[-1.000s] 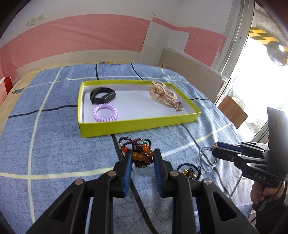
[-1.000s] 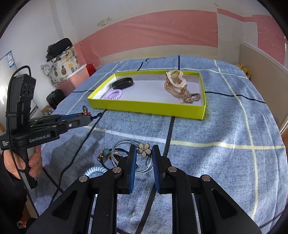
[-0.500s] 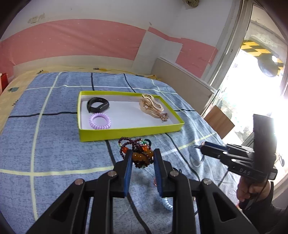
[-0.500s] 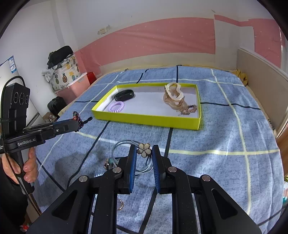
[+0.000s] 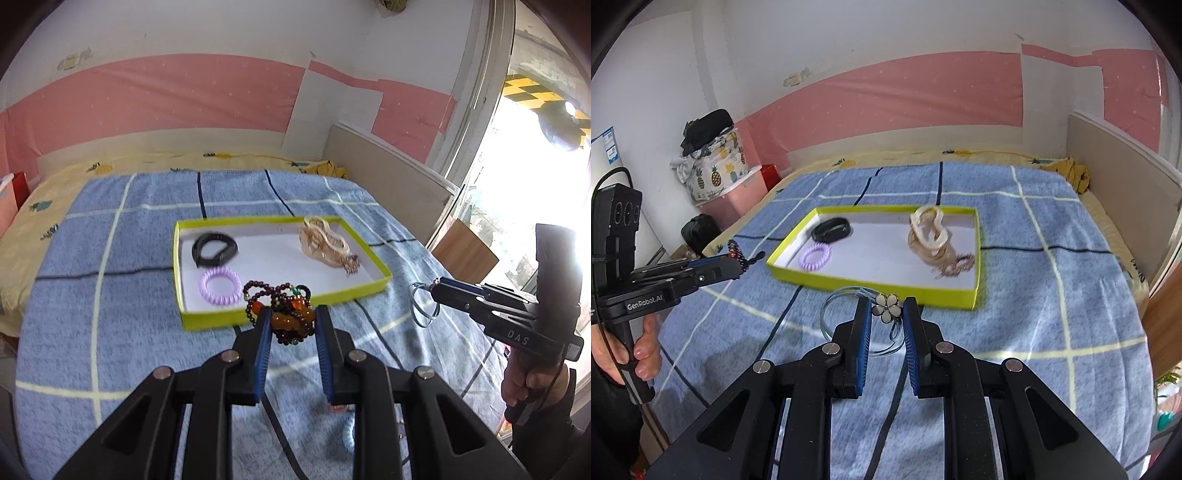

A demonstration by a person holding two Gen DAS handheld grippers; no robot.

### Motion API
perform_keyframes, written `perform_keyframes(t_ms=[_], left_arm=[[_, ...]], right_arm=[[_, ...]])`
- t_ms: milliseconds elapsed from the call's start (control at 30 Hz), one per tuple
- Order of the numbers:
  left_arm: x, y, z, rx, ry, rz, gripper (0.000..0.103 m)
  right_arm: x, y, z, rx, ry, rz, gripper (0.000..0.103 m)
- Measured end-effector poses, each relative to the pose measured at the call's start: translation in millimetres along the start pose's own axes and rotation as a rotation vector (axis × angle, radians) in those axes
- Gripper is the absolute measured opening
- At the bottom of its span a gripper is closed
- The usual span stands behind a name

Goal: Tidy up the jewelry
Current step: 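Carry the bracelet and cord into the yellow box and open both tools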

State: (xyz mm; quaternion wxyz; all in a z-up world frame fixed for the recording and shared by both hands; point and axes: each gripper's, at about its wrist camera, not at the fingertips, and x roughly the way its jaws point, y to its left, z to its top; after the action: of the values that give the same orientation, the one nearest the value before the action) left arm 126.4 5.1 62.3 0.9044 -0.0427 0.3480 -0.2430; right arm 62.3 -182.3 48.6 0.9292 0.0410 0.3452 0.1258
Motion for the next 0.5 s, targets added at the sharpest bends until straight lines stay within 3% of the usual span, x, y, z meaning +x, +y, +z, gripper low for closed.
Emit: perform_keyframes(t_ms=[500], left_arm=[[31.6, 5.3, 43.7, 0.007, -0.013, 0.04, 0.024]], right_arm=[[27.1, -22.7, 43.5, 0.019, -0.001, -0.043, 0.018]])
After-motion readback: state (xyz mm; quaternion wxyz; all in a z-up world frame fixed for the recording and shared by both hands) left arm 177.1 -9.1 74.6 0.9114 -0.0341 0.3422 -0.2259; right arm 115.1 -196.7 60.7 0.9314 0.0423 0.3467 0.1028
